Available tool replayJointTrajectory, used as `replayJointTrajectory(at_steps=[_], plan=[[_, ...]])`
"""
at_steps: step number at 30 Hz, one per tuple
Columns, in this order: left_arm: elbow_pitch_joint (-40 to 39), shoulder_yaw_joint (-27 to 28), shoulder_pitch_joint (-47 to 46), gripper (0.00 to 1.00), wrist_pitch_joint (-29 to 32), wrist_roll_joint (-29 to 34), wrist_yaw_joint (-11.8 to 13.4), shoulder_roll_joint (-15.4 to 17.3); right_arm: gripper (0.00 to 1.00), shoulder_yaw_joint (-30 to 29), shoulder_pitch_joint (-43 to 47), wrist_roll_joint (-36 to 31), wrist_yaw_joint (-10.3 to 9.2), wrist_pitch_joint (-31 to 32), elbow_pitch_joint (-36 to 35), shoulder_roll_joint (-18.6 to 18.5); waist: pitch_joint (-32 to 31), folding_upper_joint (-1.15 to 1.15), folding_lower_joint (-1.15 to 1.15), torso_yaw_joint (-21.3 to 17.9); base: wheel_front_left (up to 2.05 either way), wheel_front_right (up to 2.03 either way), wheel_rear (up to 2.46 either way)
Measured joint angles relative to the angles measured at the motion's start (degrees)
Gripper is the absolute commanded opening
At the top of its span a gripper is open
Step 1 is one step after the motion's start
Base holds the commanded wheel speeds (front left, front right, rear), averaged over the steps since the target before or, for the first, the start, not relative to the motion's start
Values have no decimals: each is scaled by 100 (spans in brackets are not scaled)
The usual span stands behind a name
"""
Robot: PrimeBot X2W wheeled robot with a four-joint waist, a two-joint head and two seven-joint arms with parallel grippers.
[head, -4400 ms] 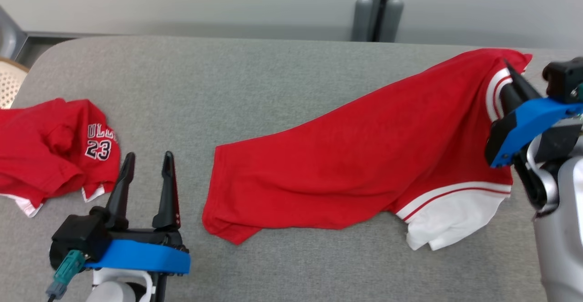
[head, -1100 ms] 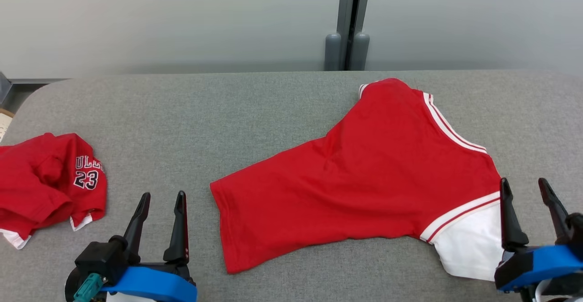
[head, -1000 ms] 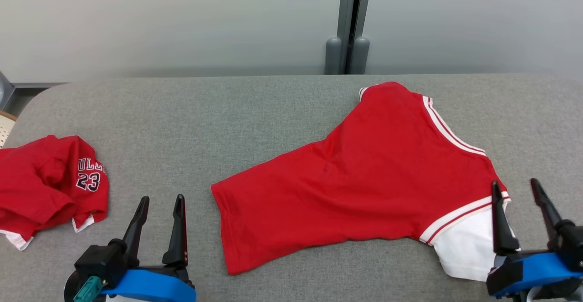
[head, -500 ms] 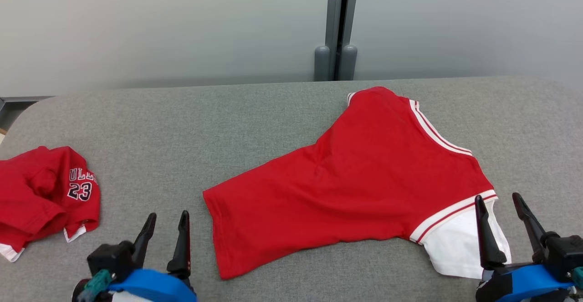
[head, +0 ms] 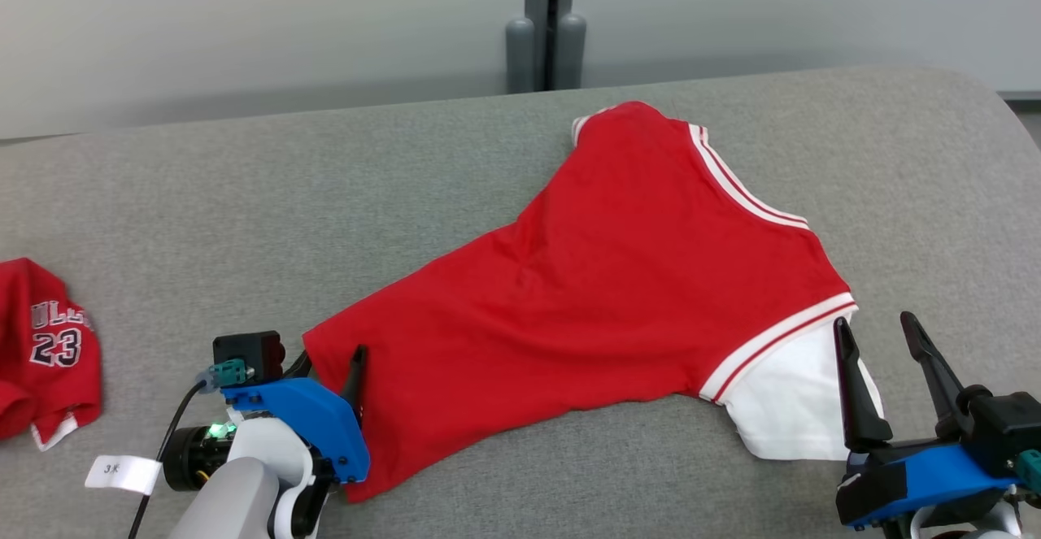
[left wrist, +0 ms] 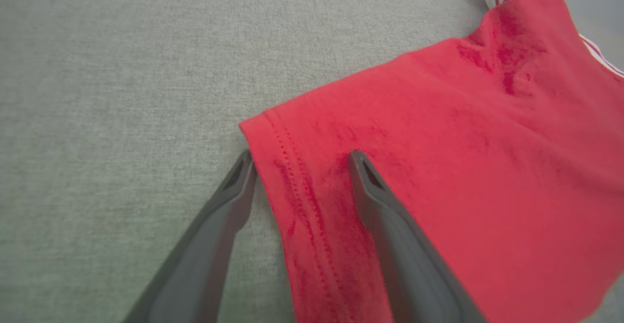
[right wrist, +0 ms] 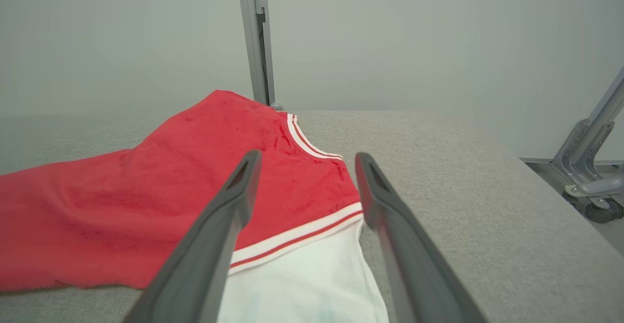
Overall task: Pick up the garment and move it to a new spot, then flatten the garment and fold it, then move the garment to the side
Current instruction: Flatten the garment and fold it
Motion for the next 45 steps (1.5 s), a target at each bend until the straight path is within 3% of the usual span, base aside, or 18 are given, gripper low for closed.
replayJointTrajectory(at_steps=[6,7,8,9,14,26,28,38,45], plan=[[510,21,-343,100,189,-92,46,-59,100,30,-74,69,0,-36,27,0,188,0,0,-207,0,0,0],[560,25,-397,40,197,-98,53,-57,100,29,-90,89,0,-58,29,0,214,0,0,-232,0,0,0],[608,22,-451,40,192,-83,58,-48,100,30,-108,100,0,-68,29,0,240,0,0,-254,0,0,0],[645,24,-496,0,168,-66,62,-38,100,29,-112,104,0,-76,29,0,264,0,0,-271,0,0,0],[732,48,-750,0,-293,123,211,69,100,32,-149,166,0,-114,32,0,375,0,0,-298,0,0,0],[1147,26,-1663,0,-961,450,145,394,100,164,-333,203,0,-148,94,0,515,0,0,-397,0,0,0],[1212,19,-1693,100,-1021,443,104,343,100,155,-333,205,0,-162,119,0,487,0,0,-397,0,0,0],[1313,-5,-1350,100,-1568,309,8,120,100,101,-263,203,0,-115,142,0,197,0,0,-181,0,0,0],[611,256,-639,100,-1950,193,-42,76,100,19,-112,191,0,-57,90,0,-144,0,0,8,0,0,0]])
